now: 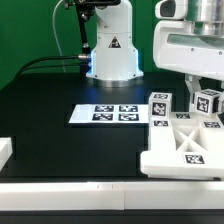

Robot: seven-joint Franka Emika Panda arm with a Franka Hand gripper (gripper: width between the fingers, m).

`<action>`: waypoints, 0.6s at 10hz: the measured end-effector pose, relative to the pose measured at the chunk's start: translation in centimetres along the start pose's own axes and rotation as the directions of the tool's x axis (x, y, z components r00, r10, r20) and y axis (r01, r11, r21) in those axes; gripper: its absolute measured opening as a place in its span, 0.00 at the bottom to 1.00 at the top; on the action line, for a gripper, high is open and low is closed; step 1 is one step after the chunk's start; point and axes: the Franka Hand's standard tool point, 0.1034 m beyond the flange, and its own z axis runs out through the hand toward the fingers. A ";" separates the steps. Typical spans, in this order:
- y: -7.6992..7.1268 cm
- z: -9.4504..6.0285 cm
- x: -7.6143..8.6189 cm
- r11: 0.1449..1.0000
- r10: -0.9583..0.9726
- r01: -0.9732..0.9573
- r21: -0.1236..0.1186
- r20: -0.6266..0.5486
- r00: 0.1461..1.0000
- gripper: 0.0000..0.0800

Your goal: Assemble chair

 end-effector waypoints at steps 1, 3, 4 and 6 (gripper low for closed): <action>0.0 0.0 0.0 0.999 0.041 -0.041 0.000 0.000 0.999 0.33; 0.0 0.0 0.0 1.000 -0.016 0.016 -0.001 -0.001 1.000 0.58; 0.0 -0.1 0.0 0.995 -0.104 0.104 -0.008 0.005 0.995 0.73; 0.1 -0.2 -0.3 0.906 -0.423 0.423 -0.023 0.024 0.906 0.80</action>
Offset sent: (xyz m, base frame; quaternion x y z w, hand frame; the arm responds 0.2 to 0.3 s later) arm -0.0007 0.0025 0.0044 -0.0328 -0.0247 -0.1609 0.9861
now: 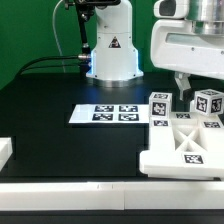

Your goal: Assemble chair

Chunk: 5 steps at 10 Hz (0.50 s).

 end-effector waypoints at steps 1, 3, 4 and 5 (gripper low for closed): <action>-0.1 -0.2 0.0 0.996 -0.093 0.093 -0.002 0.006 0.996 0.81; 0.0 -0.1 0.1 0.980 -0.198 0.198 -0.004 0.004 0.980 0.81; 0.1 -0.1 0.1 0.965 -0.263 0.263 -0.004 0.004 0.965 0.81; 0.1 -0.1 0.1 0.948 -0.317 0.317 -0.008 0.003 0.948 0.81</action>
Offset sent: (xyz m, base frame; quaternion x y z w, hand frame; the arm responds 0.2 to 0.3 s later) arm 0.0000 0.0000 0.0000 0.0000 0.0000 -0.1938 0.9810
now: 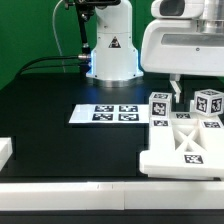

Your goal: Assemble chair

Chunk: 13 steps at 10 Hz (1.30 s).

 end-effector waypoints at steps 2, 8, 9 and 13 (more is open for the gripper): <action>-0.8 -0.2 -0.1 0.910 -0.415 0.415 -0.027 -0.015 0.910 0.81; -0.6 -0.3 0.0 0.964 -0.265 0.265 -0.021 -0.033 0.964 0.35; -0.6 -0.3 0.0 0.982 -0.188 0.187 -0.019 -0.036 0.982 0.35; -0.5 -0.2 0.0 0.962 0.274 -0.273 0.018 -0.067 0.959 0.35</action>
Offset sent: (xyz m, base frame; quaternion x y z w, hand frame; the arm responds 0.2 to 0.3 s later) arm 0.0000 0.0000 0.0000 0.0000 0.0000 -0.1296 0.9916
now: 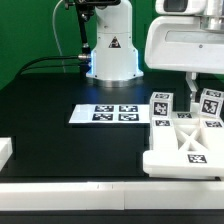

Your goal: Assemble chair

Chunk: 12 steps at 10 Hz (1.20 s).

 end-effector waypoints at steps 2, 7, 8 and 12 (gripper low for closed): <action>-0.3 0.0 -0.1 0.970 0.243 -0.243 0.013 0.004 0.970 0.35; -0.2 0.1 0.1 0.881 0.470 -0.471 0.040 0.037 0.882 0.45; -0.2 0.1 0.1 0.887 0.458 -0.459 0.040 0.036 0.888 0.45; -0.4 -0.1 -0.4 0.996 -0.087 0.086 0.010 0.048 0.995 0.80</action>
Offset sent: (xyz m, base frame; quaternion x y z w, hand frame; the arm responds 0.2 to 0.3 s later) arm 0.0007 -0.0022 0.0008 0.0060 -0.0381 0.2170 0.9754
